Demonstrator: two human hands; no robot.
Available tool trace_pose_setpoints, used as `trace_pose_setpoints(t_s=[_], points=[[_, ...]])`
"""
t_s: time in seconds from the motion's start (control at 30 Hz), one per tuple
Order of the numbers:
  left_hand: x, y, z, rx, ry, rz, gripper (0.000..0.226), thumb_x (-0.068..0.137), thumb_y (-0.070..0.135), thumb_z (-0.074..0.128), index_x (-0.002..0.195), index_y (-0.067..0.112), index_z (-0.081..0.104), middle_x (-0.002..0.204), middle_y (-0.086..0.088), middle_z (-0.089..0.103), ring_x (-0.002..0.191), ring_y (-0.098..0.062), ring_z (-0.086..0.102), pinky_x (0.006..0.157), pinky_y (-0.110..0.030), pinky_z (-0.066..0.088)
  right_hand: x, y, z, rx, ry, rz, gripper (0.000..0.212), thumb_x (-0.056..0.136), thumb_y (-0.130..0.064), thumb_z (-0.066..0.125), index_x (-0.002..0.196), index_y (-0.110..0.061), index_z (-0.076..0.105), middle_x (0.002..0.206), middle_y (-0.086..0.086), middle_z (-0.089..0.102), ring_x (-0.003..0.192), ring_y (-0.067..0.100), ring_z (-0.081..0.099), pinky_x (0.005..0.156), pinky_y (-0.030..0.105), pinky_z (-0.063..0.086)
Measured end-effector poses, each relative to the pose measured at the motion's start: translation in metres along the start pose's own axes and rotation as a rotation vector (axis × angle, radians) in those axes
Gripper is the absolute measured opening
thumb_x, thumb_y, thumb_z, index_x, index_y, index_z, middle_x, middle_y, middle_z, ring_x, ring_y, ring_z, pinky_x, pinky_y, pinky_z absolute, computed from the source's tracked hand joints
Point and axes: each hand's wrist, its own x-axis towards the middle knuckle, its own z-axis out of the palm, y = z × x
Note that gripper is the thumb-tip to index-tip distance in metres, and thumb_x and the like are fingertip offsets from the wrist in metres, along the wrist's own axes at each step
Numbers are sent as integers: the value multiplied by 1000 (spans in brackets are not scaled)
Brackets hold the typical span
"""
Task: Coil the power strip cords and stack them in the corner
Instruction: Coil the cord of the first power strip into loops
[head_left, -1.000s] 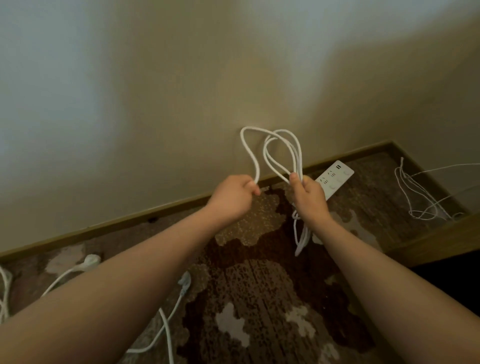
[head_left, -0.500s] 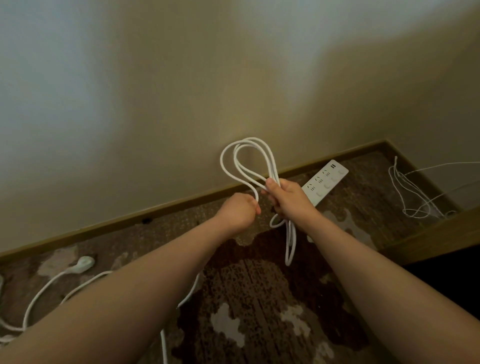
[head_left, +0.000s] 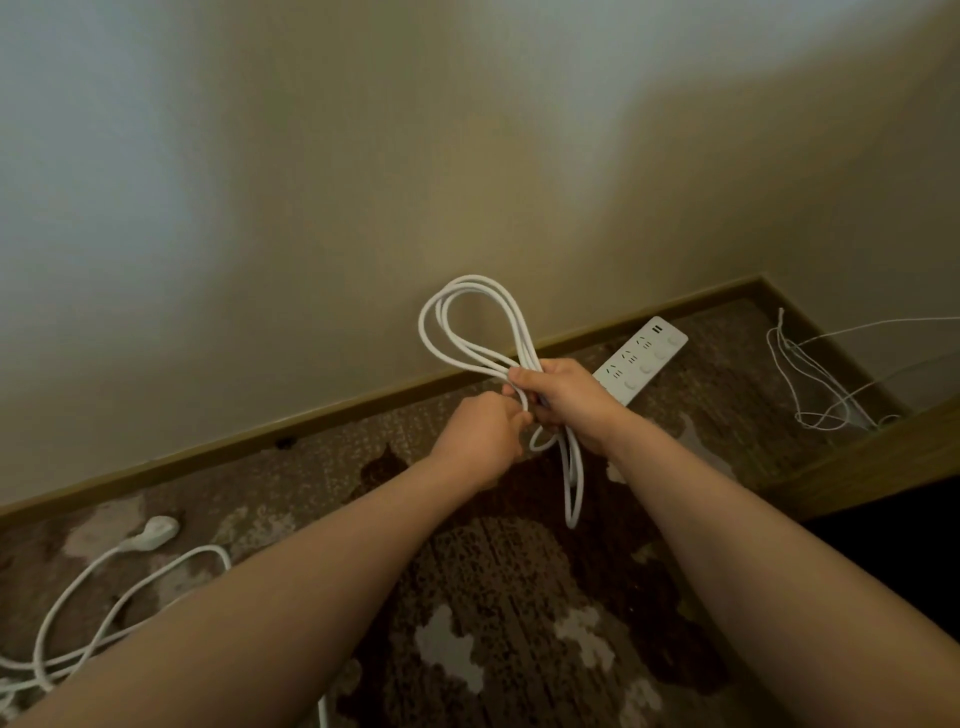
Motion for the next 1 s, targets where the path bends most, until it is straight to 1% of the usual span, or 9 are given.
trace_pose_setpoints(t_s=[0.1, 0.23, 0.3, 0.37, 0.43, 0.5, 0.63, 0.7, 1.0], points=[[1, -3, 1, -75, -6, -29, 40, 95, 26, 48, 56, 21, 59, 57, 5, 62, 54, -9, 58, 53, -25, 40, -1, -4, -2, -2, 30, -18, 27, 100, -25, 56, 77, -12, 62, 58, 2, 43, 44, 11, 33, 43, 22, 24], [-2, -18, 2, -154, -66, -58, 31, 97, 27, 45, 82, 14, 69, 60, 4, 63, 42, -1, 53, 41, -12, 37, -4, -8, -18, 39, 113, -9, 30, 104, -27, 48, 78, -13, 56, 54, 0, 38, 45, 14, 29, 47, 28, 22], [-4, -26, 4, -186, -89, -45, 28, 98, 25, 44, 93, 11, 69, 60, 2, 60, 40, 1, 50, 43, -11, 36, -6, -7, -23, -25, 166, -6, 34, 104, -32, 46, 78, -13, 57, 57, 2, 42, 47, 14, 37, 49, 27, 31], [-5, -28, 7, -184, -118, -29, 26, 98, 24, 44, 94, 15, 68, 60, 1, 59, 46, -3, 51, 49, -19, 39, -6, -4, -23, -78, 184, -5, 37, 104, -35, 45, 79, -13, 59, 64, 6, 51, 49, 12, 46, 50, 24, 41], [-4, -27, 11, -167, -137, -8, 25, 98, 25, 44, 94, 19, 69, 60, 3, 58, 52, -7, 51, 53, -23, 38, -5, -3, -19, -39, 158, -14, 34, 105, -35, 44, 82, -14, 58, 70, 7, 56, 54, 13, 52, 55, 28, 45], [-4, -25, 13, -171, -131, -2, 26, 98, 25, 43, 93, 21, 68, 60, 4, 58, 54, -8, 52, 55, -25, 38, -3, -4, -16, 67, 129, -31, 29, 105, -33, 43, 86, -14, 54, 64, 0, 56, 57, 14, 56, 63, 32, 48], [-5, -29, 7, -199, -139, 8, 27, 98, 23, 42, 85, 21, 65, 60, 5, 57, 54, -9, 52, 59, -26, 40, -1, -3, -11, 249, 143, -83, 27, 106, -30, 43, 85, -14, 51, 57, -5, 47, 53, 14, 53, 65, 33, 53], [-8, -34, 5, -234, -165, -5, 27, 99, 21, 41, 91, 15, 67, 60, 2, 55, 54, -11, 50, 59, -26, 41, -1, -4, -11, 307, 163, -94, 26, 106, -29, 42, 86, -15, 50, 57, -5, 45, 49, 13, 48, 61, 33, 55], [-26, -85, -17, -114, -295, 3, 25, 99, 27, 43, 87, 25, 65, 61, 3, 51, 56, -10, 46, 59, -24, 38, -6, -4, -21, 120, 383, -130, 21, 105, -31, 44, 91, -17, 51, 61, -6, 44, 45, 6, 37, 42, 23, 31]])
